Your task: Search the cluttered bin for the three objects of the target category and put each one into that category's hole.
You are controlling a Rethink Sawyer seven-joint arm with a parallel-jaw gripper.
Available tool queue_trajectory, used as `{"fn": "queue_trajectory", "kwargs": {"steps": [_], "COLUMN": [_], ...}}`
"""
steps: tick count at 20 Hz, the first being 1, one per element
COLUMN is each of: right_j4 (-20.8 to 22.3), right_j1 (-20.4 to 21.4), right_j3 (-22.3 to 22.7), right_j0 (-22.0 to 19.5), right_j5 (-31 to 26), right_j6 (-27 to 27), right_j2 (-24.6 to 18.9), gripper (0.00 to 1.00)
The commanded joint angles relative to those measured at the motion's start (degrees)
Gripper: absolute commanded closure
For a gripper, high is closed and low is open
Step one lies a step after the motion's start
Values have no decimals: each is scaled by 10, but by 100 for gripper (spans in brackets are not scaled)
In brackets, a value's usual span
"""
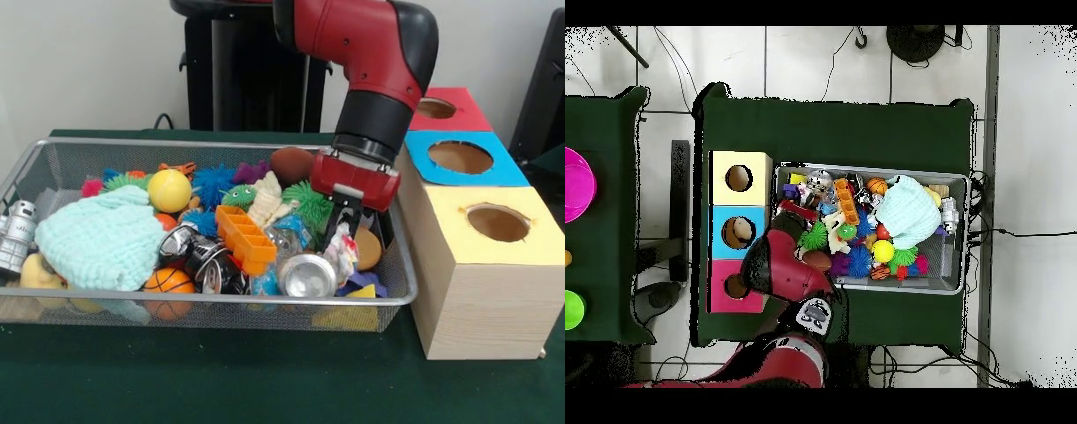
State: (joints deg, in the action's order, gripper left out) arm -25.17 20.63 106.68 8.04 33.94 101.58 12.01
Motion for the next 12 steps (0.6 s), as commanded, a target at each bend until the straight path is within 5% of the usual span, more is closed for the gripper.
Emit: {"fn": "queue_trajectory", "kwargs": {"steps": [1,12], "right_j4": [-44,-51], "right_j1": [108,160], "right_j3": [45,52], "right_j0": [20,42], "right_j5": [-75,-142], "right_j6": [131,119], "right_j2": [-16,-2], "gripper": [100,100]}}
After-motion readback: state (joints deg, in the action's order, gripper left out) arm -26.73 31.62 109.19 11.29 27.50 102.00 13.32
